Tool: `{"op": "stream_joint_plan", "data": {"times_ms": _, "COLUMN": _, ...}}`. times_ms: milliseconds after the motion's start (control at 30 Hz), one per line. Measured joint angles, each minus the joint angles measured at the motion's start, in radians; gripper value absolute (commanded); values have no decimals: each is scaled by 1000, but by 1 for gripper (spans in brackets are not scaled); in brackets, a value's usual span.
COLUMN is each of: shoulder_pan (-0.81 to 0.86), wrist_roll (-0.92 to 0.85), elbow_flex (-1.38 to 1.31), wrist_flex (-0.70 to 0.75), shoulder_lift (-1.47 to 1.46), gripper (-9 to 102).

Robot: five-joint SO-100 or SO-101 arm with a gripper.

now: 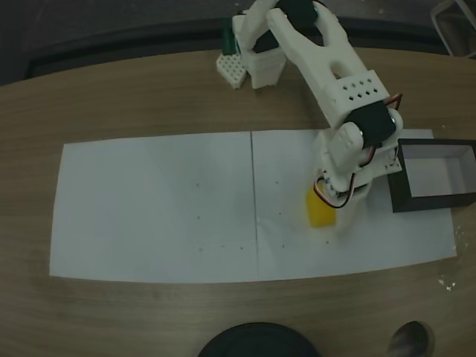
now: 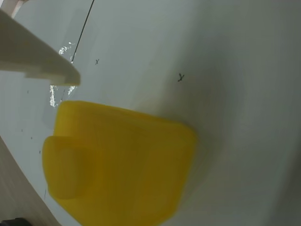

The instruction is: Grab a yellow square and put it in the box.

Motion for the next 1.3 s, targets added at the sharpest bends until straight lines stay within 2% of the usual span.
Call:
{"op": "stream_joint_plan", "data": {"times_ms": 667, "shoulder_pan": -3, "wrist_roll": 37, "elbow_flex": -2, "wrist_flex": -31, "shoulder_lift": -69, "gripper": 37}}
{"op": "stream_joint_plan", "data": {"times_ms": 767, "shoulder_pan": -5, "wrist_roll": 43, "elbow_flex": -2, "wrist_flex": -31, "shoulder_lift": -75, "gripper": 30}}
{"op": "stream_joint_plan", "data": {"times_ms": 900, "shoulder_pan": -5, "wrist_roll": 43, "elbow_flex": -3, "wrist_flex": -46, "shoulder_lift": -75, "gripper": 8}}
{"op": "stream_joint_plan", "data": {"times_ms": 1167, "shoulder_pan": -5, "wrist_roll": 43, "elbow_flex": -12, "wrist_flex": -37, "shoulder_lift": -78, "gripper": 8}}
{"op": "stream_joint_plan", "data": {"times_ms": 1300, "shoulder_pan": -5, "wrist_roll": -2, "elbow_flex": -150, "wrist_flex": 26, "shoulder_lift": -64, "gripper": 9}}
